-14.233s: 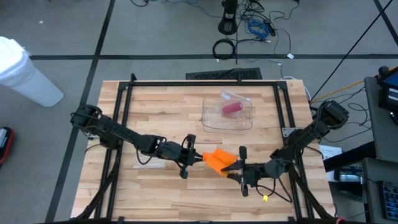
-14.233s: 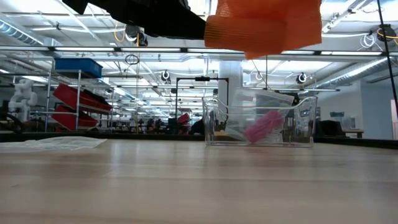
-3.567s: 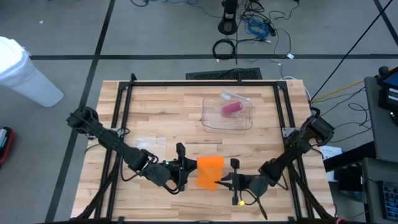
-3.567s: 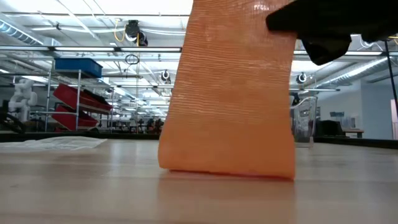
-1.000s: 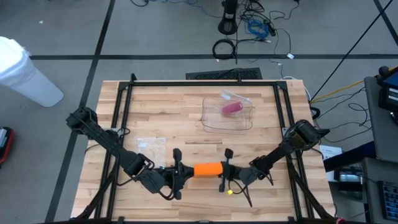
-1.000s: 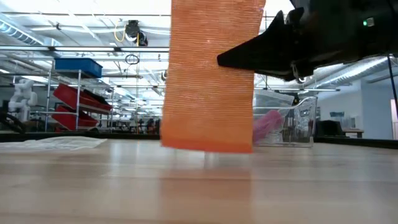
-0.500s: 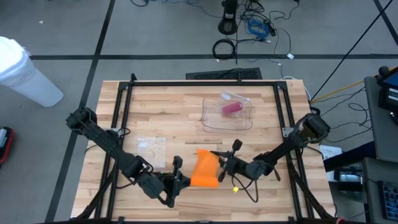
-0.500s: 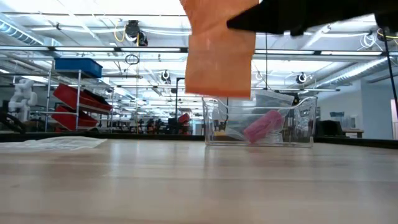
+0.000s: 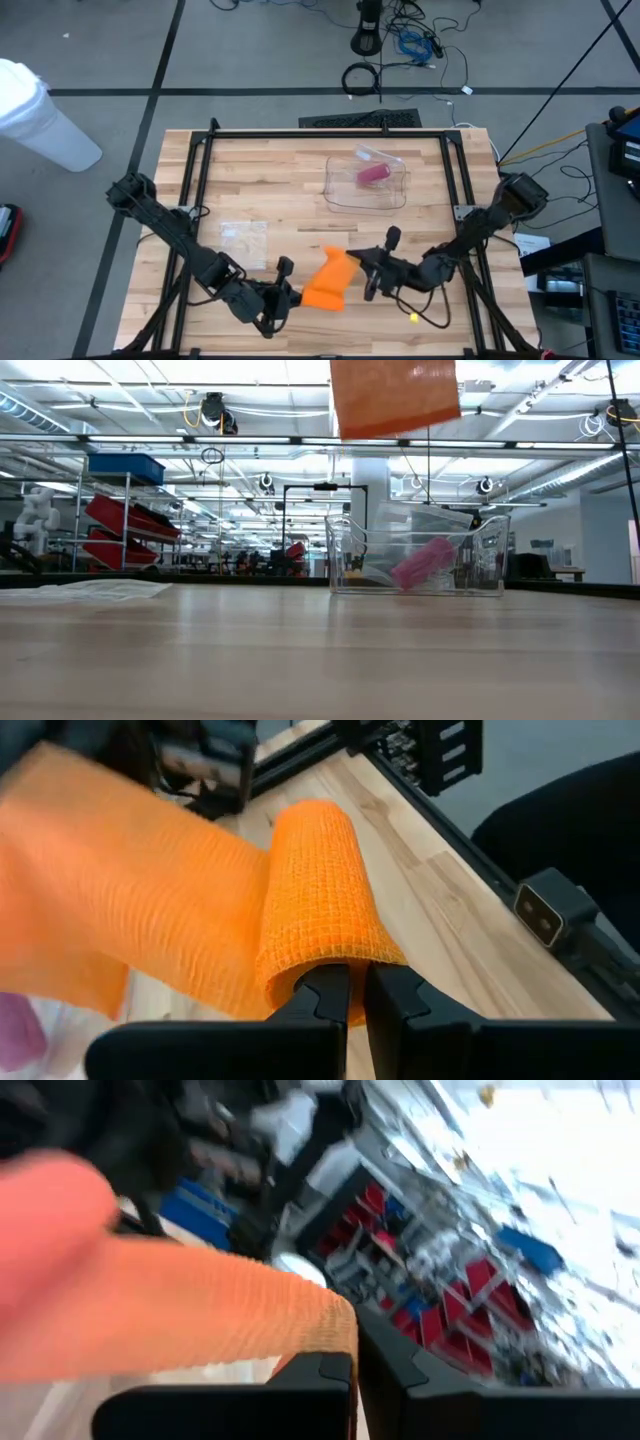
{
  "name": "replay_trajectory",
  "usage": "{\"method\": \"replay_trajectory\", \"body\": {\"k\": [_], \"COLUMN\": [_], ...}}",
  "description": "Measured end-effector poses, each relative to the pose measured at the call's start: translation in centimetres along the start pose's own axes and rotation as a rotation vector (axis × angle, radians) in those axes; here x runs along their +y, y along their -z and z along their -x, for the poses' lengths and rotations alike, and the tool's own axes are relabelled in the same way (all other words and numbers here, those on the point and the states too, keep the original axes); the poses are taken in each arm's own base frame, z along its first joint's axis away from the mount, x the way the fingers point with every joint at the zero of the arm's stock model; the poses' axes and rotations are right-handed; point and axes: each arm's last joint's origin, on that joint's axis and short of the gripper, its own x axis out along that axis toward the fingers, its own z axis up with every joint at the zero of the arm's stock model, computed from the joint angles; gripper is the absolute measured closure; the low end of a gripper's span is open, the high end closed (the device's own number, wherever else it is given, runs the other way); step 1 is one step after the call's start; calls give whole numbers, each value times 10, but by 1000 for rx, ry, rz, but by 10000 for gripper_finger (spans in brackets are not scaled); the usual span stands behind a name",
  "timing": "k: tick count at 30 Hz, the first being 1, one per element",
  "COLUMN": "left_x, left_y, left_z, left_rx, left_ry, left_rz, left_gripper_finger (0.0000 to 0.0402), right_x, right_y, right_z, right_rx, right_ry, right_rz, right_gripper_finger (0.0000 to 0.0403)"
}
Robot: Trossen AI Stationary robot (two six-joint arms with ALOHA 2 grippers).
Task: Roll bandage
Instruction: Roll the orange bandage
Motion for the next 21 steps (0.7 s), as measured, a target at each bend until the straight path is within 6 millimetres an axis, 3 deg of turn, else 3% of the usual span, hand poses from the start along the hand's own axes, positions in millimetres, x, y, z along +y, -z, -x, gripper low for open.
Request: {"method": "replay_trajectory", "body": {"k": [12, 21], "left_x": [14, 18], "left_y": [10, 11], "left_z": [-9, -10], "left_rx": [56, 67], "left_ry": [2, -28], "left_rz": [33, 35], "left_gripper_finger": [388, 388], "right_x": [8, 26], "right_y": [-46, -57], "right_z": [4, 21], "right_rx": [-100, -186], "right_ry": [-122, -361], "right_rz": [152, 104], "right_gripper_finger": [403, 403]}}
